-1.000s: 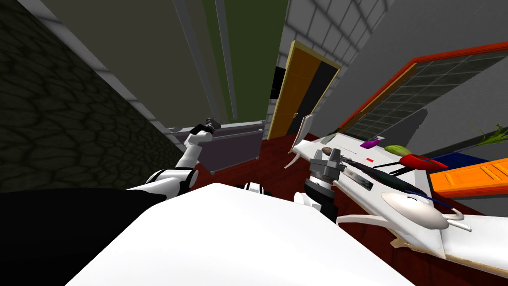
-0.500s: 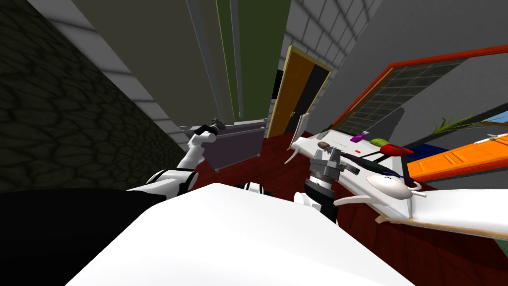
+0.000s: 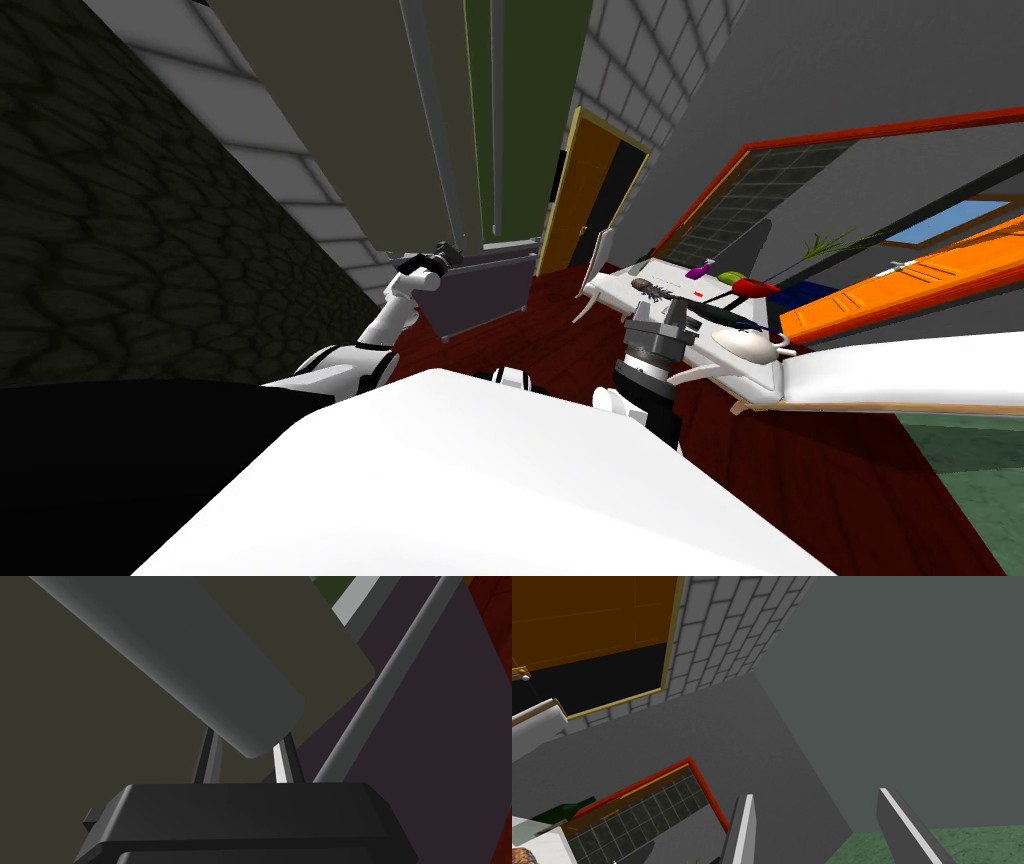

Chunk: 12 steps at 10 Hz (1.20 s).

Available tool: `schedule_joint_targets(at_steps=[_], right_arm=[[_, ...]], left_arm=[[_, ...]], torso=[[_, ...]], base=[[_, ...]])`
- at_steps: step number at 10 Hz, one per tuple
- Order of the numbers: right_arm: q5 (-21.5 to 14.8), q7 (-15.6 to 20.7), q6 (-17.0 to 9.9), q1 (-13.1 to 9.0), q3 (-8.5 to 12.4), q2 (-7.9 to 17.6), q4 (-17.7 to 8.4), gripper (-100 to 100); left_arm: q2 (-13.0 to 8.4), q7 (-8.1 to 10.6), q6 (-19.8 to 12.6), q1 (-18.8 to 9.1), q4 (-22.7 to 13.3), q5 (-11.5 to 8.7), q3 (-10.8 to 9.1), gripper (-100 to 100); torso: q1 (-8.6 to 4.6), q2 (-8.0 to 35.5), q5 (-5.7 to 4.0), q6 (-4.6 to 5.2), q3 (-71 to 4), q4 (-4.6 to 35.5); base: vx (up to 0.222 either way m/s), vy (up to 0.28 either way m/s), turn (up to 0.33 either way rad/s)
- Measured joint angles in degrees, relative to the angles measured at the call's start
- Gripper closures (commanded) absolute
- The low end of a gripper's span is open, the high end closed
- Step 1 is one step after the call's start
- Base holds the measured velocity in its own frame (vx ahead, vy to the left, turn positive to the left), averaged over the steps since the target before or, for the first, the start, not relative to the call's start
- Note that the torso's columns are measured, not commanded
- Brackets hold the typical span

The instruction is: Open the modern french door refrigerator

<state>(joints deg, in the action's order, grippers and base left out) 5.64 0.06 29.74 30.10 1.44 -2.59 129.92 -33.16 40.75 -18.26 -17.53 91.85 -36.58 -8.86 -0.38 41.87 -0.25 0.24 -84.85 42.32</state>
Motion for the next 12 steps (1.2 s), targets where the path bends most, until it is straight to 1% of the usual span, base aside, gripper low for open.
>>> schedule_joint_targets(at_steps=[1,2,3,4,6,7,8,9,10,11,12], right_arm=[[0.0,0.0,0.0,0.0,0.0,0.0,0.0,0],[0.0,0.0,0.0,0.0,0.0,0.0,0.0,0],[0.0,0.0,0.0,0.0,0.0,0.0,0.0,0],[0.0,0.0,0.0,0.0,0.0,0.0,0.0,0],[0.0,0.0,0.0,0.0,0.0,0.0,0.0,0],[0.0,0.0,0.0,0.0,0.0,0.0,0.0,0],[0.0,0.0,0.0,0.0,0.0,0.0,0.0,0],[0.0,0.0,0.0,0.0,0.0,0.0,0.0,0],[0.0,0.0,0.0,0.0,0.0,0.0,0.0,0],[0.0,0.0,0.0,0.0,0.0,0.0,0.0,0],[0.0,0.0,0.0,0.0,0.0,0.0,0.0,0]], left_arm=[[-0.8,0.15,0.1,0.4,0.9,-1.1,1.18,100],[-1.2,0.45,-0.3,1.1,3.0,-1.8,2.1,100],[-1.0,0.64,-0.5,1.5,4.7,-2.0,3.08,100],[-0.8,0.68,-0.4,1.3,5.7,-2.2,4.42,100],[-2.2,1.08,-0.3,3.0,8.9,-4.4,6.84,100],[-1.8,1.3,-0.7,3.8,11.0,-4.3,7.55,100],[-1.9,1.55,-1.3,3.8,12.3,-4.8,8.73,100],[-2.3,1.74,-1.1,4.9,14.4,-5.5,9.64,100],[-2.4,1.73,-1.0,5.0,14.6,-6.0,10.66,100],[-2.4,1.71,-1.1,5.1,14.5,-6.0,10.9,100],[-3.2,1.83,-1.0,6.2,16.3,-6.6,11.51,100]], torso=[[0.37,0.3,0.13,0.07,0.1,0.0],[0.41,0.4,0.17,-0.07,0.3,0.1],[0.19,0.7,0.17,-0.13,0.4,0.1],[0.13,0.8,0.17,-0.13,0.5,0.0],[0.08,0.6,0.13,-0.17,0.4,0.1],[0.01,0.6,0.11,-0.03,0.4,0.0],[0.01,0.6,0.07,0.04,0.4,0.1],[-0.02,0.7,0.12,0.02,0.5,0.0],[-0.28,0.3,0.03,0.01,0.2,0.0],[-0.36,0.0,-0.05,-0.06,0.0,0.0],[0.05,0.2,0.07,0.16,0.1,0.0]], base=[[-0.129,0.26,-0.143],[-0.15,0.227,-0.109],[-0.179,0.234,-0.092],[-0.168,0.244,-0.117],[-0.167,0.207,-0.083],[-0.186,0.24,-0.071],[-0.199,0.256,-0.104],[-0.138,0.152,-0.056],[-0.059,0.049,0.006],[-0.067,0.185,-0.042],[-0.095,0.234,-0.101]])
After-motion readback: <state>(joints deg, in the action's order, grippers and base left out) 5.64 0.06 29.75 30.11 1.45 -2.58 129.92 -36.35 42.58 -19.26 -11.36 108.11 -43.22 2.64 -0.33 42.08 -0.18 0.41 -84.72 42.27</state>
